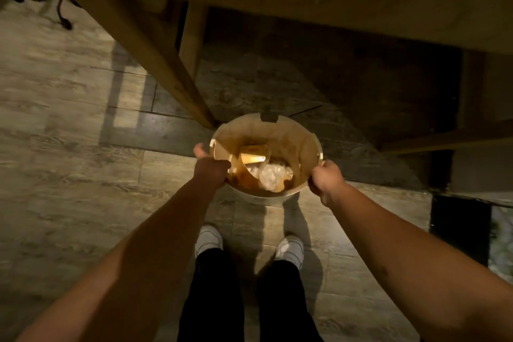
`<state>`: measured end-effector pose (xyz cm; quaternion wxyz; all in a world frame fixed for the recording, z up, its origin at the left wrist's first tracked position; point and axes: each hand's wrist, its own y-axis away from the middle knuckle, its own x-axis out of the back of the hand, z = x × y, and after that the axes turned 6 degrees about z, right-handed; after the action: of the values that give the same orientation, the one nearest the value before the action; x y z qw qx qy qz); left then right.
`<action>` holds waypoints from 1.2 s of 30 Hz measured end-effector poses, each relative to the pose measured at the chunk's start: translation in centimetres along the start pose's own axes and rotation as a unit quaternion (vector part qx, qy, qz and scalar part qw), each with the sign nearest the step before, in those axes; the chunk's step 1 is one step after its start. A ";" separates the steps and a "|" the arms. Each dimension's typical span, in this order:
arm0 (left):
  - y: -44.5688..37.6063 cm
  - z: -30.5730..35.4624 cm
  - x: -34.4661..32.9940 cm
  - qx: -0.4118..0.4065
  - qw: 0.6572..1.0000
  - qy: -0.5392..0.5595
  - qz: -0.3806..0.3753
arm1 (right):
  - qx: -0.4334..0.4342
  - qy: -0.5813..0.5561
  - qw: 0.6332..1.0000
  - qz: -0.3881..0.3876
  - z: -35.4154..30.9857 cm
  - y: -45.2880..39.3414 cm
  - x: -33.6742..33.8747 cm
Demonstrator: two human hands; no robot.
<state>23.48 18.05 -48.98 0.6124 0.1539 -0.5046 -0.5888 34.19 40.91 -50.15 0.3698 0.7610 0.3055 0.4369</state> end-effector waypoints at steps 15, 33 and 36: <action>22.8 1.3 0.7 0.204 0.948 0.241 -0.035 | -0.077 -0.136 0.987 -0.024 -1.6 18.4 9.3; 35.7 10.7 4.0 0.165 0.942 0.291 0.032 | 0.034 -0.030 0.997 -0.059 -7.7 29.3 20.8; 35.0 11.7 4.3 0.167 0.940 0.297 0.011 | 0.145 0.089 0.985 0.028 -10.2 29.4 21.9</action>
<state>33.06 28.10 -14.50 0.7064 0.4161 -0.3924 -0.4170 38.71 45.31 -12.63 0.2142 0.7730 0.3760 0.4639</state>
